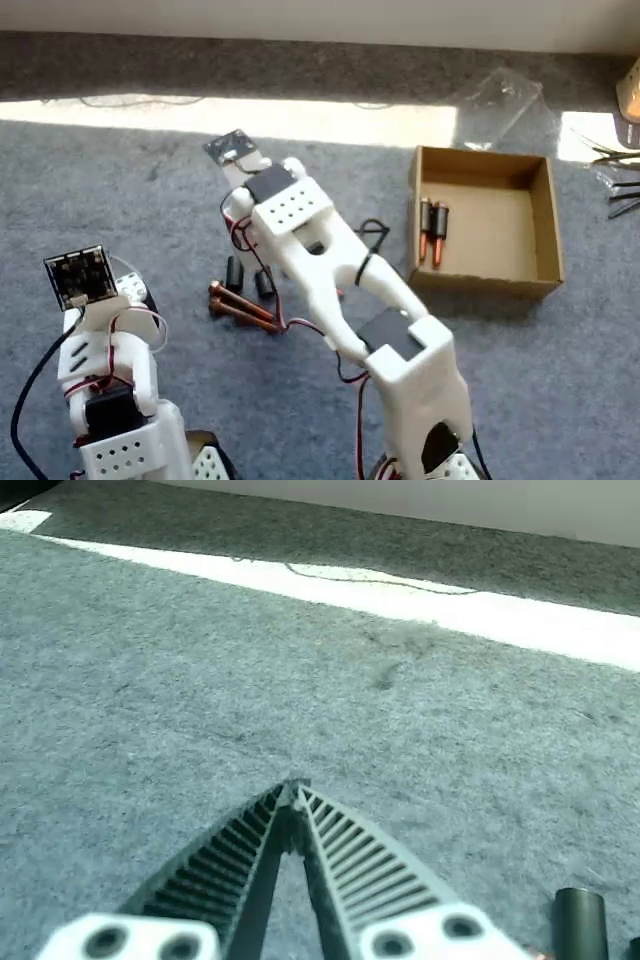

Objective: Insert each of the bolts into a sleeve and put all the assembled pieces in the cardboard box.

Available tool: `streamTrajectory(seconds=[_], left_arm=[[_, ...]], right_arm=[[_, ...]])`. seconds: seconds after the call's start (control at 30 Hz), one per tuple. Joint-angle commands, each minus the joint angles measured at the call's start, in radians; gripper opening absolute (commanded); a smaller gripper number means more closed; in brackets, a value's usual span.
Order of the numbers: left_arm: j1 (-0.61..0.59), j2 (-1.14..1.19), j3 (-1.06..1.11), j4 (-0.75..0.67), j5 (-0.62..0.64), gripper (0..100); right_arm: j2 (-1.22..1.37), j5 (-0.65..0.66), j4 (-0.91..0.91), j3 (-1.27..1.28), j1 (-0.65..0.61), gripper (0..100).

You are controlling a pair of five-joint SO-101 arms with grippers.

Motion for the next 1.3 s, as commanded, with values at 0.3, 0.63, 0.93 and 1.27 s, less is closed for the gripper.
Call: streamTrajectory(seconds=[0.3,0.63,0.93,1.27], left_arm=[[-0.036,-0.012,-0.038,0.006,-0.005,1],[-0.033,-0.012,-0.036,0.006,-0.005,1],[-0.030,-0.012,-0.035,0.005,-0.005,1],[-0.030,-0.012,-0.015,0.002,-0.005,1]], right_arm=[[0.291,-0.146,0.168,-0.450,-0.028,14.8],[0.366,-0.221,0.286,-0.593,-0.027,14.8],[0.433,-0.221,0.285,-0.599,-0.027,14.8],[0.437,-0.221,0.217,-0.593,-0.027,7.0]])
